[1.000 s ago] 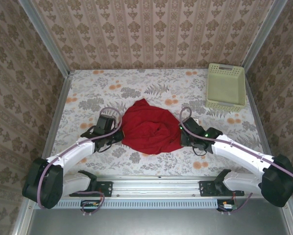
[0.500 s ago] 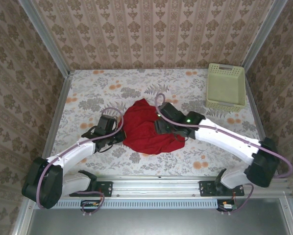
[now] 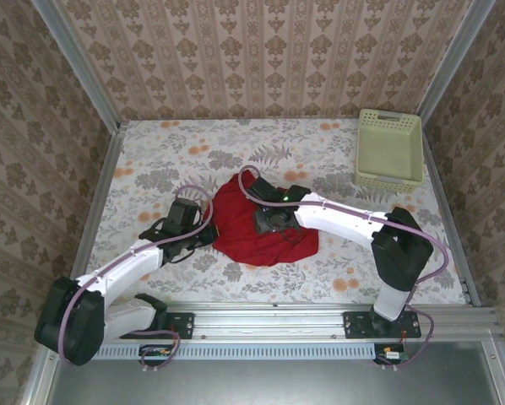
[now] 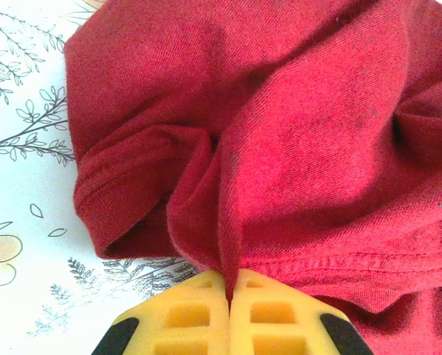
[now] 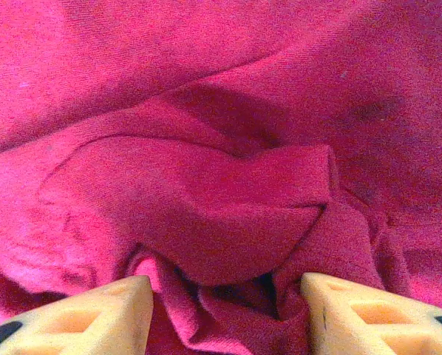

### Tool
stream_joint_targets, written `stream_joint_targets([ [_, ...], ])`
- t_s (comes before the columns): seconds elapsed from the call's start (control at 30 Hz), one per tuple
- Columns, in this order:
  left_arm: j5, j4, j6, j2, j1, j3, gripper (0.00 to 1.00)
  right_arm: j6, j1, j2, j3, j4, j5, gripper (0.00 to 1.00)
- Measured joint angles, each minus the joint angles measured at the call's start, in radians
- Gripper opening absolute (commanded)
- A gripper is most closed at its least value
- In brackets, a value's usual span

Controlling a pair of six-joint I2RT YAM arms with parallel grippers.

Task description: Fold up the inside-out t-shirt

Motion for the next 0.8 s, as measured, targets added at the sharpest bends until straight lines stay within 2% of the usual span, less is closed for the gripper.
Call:
stream_joint_targets([
  [0.3, 0.0, 0.001, 0.0, -0.005, -0.02, 0.0, 0.0, -0.011, -0.023, 0.097, 0.09, 0.015, -0.005, 0.4],
  [0.43, 0.0, 0.0, 0.0, -0.008, -0.027, 0.0, 0.0, -0.024, -0.029, 0.132, 0.148, 0.021, -0.008, 0.27],
  [0.6, 0.0, 0.0, 0.0, -0.024, -0.032, 0.0, 0.0, -0.043, -0.037, 0.138, 0.181, 0.021, -0.008, 0.29],
  [0.8, 0.0, -0.001, 0.0, -0.046, -0.032, 0.0, 0.0, -0.051, -0.045, 0.167, 0.195, 0.022, -0.007, 0.24],
])
